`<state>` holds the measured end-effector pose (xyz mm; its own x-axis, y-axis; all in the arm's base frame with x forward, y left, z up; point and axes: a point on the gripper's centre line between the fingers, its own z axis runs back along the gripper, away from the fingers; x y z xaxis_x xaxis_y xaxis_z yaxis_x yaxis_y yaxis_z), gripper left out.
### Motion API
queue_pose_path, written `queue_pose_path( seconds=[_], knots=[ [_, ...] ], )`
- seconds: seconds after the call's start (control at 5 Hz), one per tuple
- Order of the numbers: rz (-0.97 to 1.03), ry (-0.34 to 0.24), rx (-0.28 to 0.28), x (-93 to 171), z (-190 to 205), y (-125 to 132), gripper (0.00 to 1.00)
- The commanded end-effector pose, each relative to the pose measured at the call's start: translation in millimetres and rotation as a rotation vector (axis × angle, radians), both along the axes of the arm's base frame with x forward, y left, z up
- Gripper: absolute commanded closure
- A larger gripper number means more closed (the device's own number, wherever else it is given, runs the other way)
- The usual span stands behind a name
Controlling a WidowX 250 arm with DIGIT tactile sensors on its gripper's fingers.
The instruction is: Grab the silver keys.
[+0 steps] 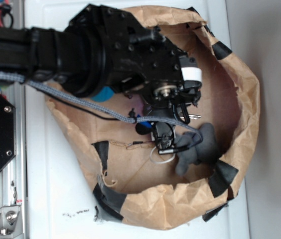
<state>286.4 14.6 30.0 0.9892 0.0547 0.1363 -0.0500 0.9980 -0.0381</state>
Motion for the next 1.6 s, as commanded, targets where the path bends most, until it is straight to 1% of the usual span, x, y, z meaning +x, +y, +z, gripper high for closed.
queue_pose_path(
  seconds=[0.0,0.2,0.6,0.8,1.0,1.2,1.4],
  knots=[
    [-0.038,-0.060,0.011,-2.4,12.1,-5.5,1.00],
    [-0.051,-0.055,0.022,-7.7,17.1,-1.9,1.00],
    [-0.051,-0.035,0.015,-19.0,49.7,7.5,1.00],
    [-0.041,-0.054,0.014,-6.5,77.8,11.9,1.00],
    [-0.026,-0.074,0.028,-9.8,106.3,17.3,1.00],
    [-0.021,-0.107,-0.005,-17.3,136.0,18.1,1.00],
    [-0.013,-0.098,0.042,-24.7,137.7,7.7,1.00]
  ],
)
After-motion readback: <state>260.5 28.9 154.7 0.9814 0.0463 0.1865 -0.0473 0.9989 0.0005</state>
